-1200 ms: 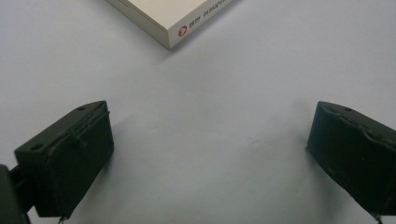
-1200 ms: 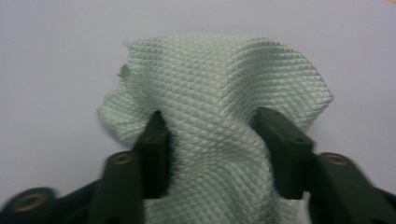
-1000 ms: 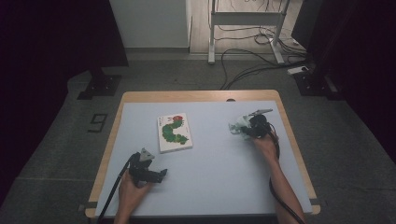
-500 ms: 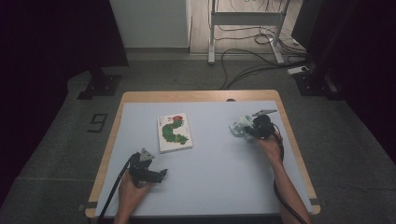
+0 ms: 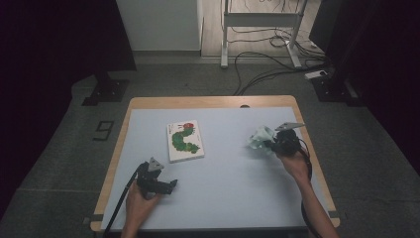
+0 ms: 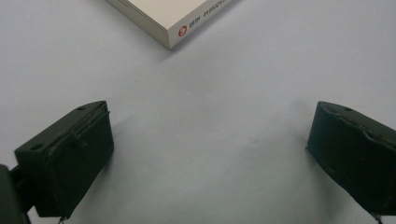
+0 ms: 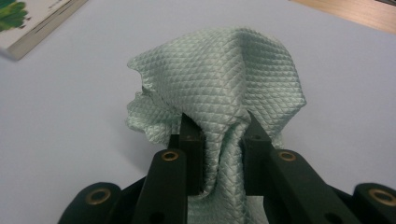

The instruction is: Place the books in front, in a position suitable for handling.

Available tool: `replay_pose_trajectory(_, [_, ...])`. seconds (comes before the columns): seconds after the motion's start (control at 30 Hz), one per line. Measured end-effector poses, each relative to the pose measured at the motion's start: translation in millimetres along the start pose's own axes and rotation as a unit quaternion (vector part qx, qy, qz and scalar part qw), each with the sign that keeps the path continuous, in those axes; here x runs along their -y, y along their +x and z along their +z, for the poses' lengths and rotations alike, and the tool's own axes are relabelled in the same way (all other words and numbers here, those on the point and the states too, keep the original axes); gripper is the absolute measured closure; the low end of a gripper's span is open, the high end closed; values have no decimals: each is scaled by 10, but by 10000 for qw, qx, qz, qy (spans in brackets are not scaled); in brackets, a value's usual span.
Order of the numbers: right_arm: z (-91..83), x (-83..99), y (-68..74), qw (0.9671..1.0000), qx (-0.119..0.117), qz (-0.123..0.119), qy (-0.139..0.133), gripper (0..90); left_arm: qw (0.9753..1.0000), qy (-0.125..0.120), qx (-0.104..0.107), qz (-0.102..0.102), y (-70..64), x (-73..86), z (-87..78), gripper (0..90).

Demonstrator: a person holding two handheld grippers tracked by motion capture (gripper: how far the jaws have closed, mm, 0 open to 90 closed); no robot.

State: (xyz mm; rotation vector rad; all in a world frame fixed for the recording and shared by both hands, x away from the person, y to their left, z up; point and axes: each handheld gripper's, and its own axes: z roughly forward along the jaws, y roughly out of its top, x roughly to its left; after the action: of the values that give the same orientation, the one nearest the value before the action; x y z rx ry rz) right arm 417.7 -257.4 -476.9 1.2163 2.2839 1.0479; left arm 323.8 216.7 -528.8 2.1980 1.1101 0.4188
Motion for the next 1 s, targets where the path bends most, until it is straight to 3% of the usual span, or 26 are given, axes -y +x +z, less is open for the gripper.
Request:
replay_pose_trajectory(0.47, [-379,190,211,9996,-241,-143,-64,740,10000,-1,0,0,0,0,0,1])
replay_pose_trajectory(1.0, [-742,541,401,9994,-249,-186,-128,740,10000,-3,-4,-3,-1,0,0,1])
